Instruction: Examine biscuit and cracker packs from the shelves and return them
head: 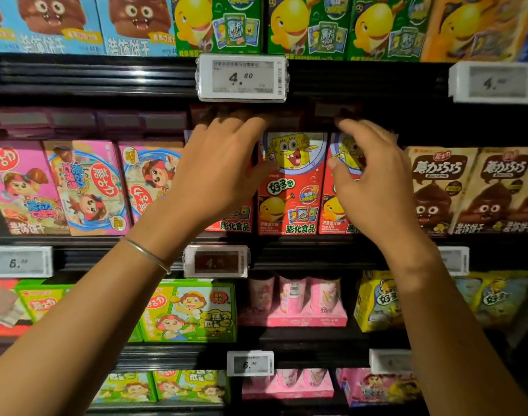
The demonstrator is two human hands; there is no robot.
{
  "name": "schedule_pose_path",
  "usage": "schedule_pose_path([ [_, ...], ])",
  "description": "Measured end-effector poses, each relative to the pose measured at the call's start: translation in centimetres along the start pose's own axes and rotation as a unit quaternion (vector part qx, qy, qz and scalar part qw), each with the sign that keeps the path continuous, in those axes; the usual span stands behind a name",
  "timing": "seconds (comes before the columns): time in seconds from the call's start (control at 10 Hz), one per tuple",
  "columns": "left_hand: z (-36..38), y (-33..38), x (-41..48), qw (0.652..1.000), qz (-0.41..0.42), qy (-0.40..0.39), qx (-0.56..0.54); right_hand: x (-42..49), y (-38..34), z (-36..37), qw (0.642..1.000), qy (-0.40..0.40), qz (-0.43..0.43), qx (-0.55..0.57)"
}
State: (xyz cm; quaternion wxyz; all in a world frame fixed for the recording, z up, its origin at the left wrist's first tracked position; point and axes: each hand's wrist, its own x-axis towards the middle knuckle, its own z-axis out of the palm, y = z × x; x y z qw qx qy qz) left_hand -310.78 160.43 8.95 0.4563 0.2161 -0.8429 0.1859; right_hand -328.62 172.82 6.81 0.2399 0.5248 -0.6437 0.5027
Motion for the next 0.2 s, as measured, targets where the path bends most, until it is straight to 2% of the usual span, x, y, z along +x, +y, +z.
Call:
schedule_pose_path([
  [0.1, -0.9, 0.0, -1.4, 0.996, 0.012, 0.054, -0.075, -1.1, 0.7, -0.9, 0.997, 0.016, -0.004, 0.071],
  [0.2, -1.2, 0.5, -3.1, 0.959, -0.056, 0.121, -0.251, -2.2, 1.4, -1.7, 0.978, 0.018, -0.013, 0.206],
])
